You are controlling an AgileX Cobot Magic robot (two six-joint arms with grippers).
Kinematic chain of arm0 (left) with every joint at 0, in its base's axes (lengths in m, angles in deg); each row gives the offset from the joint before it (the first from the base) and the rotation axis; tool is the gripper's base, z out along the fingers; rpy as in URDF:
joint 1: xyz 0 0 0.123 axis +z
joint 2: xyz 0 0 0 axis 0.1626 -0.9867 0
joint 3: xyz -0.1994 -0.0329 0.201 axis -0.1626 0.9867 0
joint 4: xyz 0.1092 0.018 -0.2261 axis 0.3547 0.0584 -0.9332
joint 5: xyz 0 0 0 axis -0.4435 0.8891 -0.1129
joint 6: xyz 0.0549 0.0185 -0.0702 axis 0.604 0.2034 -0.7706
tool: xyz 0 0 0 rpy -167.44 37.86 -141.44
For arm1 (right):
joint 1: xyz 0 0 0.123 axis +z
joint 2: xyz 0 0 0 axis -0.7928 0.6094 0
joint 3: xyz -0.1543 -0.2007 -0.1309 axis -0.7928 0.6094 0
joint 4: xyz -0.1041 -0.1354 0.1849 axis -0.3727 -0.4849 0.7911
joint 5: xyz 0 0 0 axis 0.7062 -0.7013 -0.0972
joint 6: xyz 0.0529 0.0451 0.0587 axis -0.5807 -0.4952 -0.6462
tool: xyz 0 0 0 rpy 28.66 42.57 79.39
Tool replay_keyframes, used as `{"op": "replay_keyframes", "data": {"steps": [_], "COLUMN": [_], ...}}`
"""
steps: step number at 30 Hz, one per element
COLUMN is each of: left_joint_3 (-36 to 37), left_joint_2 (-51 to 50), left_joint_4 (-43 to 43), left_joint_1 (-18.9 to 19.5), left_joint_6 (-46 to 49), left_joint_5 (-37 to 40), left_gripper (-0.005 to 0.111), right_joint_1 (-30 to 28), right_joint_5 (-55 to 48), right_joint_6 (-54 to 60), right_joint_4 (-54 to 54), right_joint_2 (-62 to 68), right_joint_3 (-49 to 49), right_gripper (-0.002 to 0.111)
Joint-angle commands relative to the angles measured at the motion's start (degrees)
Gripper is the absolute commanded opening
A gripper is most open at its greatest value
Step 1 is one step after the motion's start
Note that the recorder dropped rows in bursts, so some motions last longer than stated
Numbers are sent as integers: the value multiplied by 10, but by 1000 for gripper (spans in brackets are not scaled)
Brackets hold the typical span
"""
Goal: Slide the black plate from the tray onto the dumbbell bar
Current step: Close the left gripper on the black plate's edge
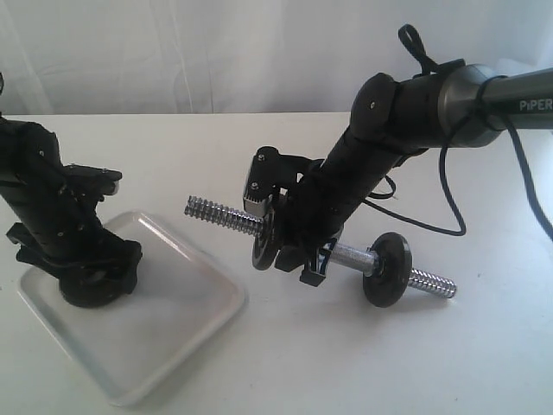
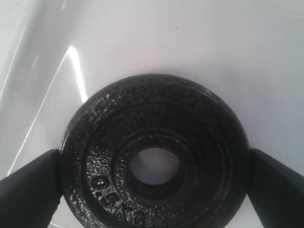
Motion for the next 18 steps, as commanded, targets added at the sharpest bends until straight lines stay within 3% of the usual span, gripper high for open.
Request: {"op": "replay_keyframes", "data": {"steps": [1,8,10,12,13,14,15,17,18], "left_joint_3": [11,11,11,11,11,11,11,11,10], "left_joint_2": [-21,-21,-21,-21,-21,-21,-21,-21,-21], "left_joint_4": [30,48,53,53,53,53,53,53,53], "left_joint_1": [-11,-21,-21,-21,-21,-21,-21,-21,-21], "left_joint_6": [-42,-42,-42,-42,-42,-42,-42,-42,-42], "left_joint_5": [28,26,25,22,18,17,17,17,18], "left_gripper": [105,105,97,71,49,40,21,0,0], "right_joint_1": [-2,-2,-2,-2,-2,-2,-2,-2,-2], "right_joint_5": [17,17,17,17,17,17,17,17,17], "right_joint_6": [7,7,7,7,7,7,7,7,7], "right_joint_4": [35,35,35,35,35,35,35,35,35], "right_joint_2": [-31,-31,-31,-31,-31,-31,-31,-31,-31], "right_joint_3": [-10,-10,-10,-10,-10,-10,-10,-10,-10], "right_gripper": [0,0,0,0,0,0,0,0,0]}}
